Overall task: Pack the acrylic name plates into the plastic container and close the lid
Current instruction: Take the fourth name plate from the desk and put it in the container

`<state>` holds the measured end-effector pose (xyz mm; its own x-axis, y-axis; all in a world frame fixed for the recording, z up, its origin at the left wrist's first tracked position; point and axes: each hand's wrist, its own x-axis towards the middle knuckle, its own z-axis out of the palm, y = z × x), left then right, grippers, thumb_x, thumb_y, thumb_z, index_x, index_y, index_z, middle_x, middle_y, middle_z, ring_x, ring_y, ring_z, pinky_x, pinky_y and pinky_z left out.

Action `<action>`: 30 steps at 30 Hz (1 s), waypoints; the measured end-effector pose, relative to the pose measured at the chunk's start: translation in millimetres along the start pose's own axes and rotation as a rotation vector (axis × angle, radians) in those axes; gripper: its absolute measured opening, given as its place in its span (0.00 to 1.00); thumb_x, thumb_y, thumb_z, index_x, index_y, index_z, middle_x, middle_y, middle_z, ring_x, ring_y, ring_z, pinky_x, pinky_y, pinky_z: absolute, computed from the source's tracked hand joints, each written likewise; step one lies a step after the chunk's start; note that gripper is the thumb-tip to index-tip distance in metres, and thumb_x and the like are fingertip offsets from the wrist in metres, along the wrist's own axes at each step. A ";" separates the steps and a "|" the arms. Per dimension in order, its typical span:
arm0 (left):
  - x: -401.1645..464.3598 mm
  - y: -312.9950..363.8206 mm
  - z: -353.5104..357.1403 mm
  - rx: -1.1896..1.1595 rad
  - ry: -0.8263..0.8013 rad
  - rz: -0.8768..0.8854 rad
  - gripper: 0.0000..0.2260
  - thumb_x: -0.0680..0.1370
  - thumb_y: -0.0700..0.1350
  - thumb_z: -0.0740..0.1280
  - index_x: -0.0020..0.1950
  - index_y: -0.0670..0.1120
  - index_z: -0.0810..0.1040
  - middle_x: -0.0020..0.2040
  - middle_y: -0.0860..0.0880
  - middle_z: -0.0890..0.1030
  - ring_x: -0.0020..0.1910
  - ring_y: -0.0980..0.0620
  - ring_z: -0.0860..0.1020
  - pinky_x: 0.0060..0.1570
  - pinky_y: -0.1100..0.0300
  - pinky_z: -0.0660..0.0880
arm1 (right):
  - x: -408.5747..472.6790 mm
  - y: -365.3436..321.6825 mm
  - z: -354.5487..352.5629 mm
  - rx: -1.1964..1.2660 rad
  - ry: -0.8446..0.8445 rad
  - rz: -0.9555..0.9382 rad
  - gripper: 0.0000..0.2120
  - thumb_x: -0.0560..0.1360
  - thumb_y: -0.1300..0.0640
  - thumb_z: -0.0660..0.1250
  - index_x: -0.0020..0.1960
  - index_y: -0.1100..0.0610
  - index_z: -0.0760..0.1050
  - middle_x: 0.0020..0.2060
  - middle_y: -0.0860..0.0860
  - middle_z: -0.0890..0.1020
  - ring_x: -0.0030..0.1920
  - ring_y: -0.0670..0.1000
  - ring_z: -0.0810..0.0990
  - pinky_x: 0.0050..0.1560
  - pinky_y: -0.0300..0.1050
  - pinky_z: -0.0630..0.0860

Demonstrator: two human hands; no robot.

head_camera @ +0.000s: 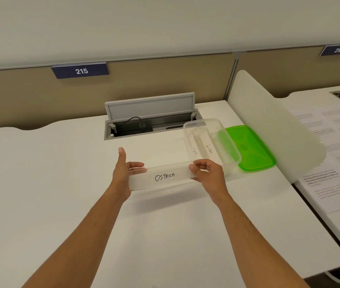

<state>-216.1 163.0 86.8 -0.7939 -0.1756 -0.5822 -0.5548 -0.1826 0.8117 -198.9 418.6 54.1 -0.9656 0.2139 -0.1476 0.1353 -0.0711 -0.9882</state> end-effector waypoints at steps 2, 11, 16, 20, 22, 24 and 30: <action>0.6 0.5 -0.5 0.000 0.015 0.002 0.39 0.72 0.77 0.48 0.43 0.46 0.83 0.39 0.48 0.87 0.46 0.43 0.82 0.36 0.57 0.76 | -0.3 -2.0 0.1 -0.029 -0.010 -0.008 0.12 0.70 0.59 0.77 0.52 0.56 0.80 0.49 0.53 0.81 0.49 0.52 0.83 0.42 0.44 0.82; 1.8 10.5 9.1 0.076 0.017 0.014 0.39 0.72 0.76 0.47 0.44 0.43 0.81 0.47 0.42 0.84 0.49 0.40 0.80 0.40 0.54 0.76 | 0.1 -15.9 -16.7 -0.331 -0.262 -0.009 0.30 0.64 0.55 0.81 0.62 0.46 0.75 0.59 0.44 0.77 0.50 0.47 0.83 0.44 0.37 0.79; 3.6 9.3 17.7 0.106 0.027 0.019 0.39 0.74 0.75 0.47 0.42 0.43 0.80 0.46 0.42 0.84 0.48 0.40 0.80 0.40 0.55 0.75 | -3.4 -18.1 -19.9 -0.608 -0.390 -0.097 0.38 0.62 0.59 0.81 0.67 0.43 0.71 0.62 0.44 0.73 0.58 0.47 0.76 0.51 0.41 0.80; 4.8 7.9 24.0 0.107 0.020 0.014 0.38 0.74 0.75 0.47 0.41 0.43 0.80 0.46 0.42 0.84 0.48 0.40 0.80 0.42 0.54 0.75 | -5.3 -24.8 -20.2 -0.842 -0.350 -0.223 0.32 0.64 0.53 0.79 0.65 0.44 0.71 0.57 0.45 0.74 0.58 0.47 0.72 0.57 0.41 0.71; 4.7 9.5 26.3 0.117 0.015 0.016 0.38 0.73 0.75 0.47 0.41 0.43 0.79 0.45 0.42 0.84 0.48 0.40 0.80 0.40 0.55 0.75 | -6.3 -31.4 -22.3 -0.973 -0.331 -0.266 0.31 0.63 0.48 0.79 0.63 0.43 0.72 0.55 0.44 0.76 0.56 0.48 0.71 0.57 0.44 0.70; 4.7 11.8 28.8 0.134 0.008 0.015 0.38 0.73 0.75 0.46 0.40 0.44 0.79 0.45 0.42 0.84 0.47 0.40 0.81 0.39 0.55 0.75 | -6.6 -36.9 -25.6 -1.032 -0.341 -0.284 0.30 0.61 0.45 0.79 0.60 0.42 0.72 0.54 0.43 0.77 0.55 0.47 0.70 0.56 0.45 0.69; 4.7 17.3 39.9 0.167 -0.047 0.013 0.38 0.72 0.76 0.47 0.38 0.44 0.79 0.44 0.42 0.85 0.47 0.40 0.82 0.37 0.57 0.75 | -6.8 -49.2 -42.3 -0.891 -0.422 -0.202 0.26 0.60 0.46 0.79 0.52 0.41 0.70 0.51 0.41 0.77 0.50 0.44 0.75 0.43 0.38 0.73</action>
<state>-239.4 197.6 100.0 -0.8099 -0.1312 -0.5717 -0.5748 -0.0169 0.8181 -189.6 461.9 102.1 -0.9651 -0.2333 -0.1186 -0.0895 0.7200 -0.6882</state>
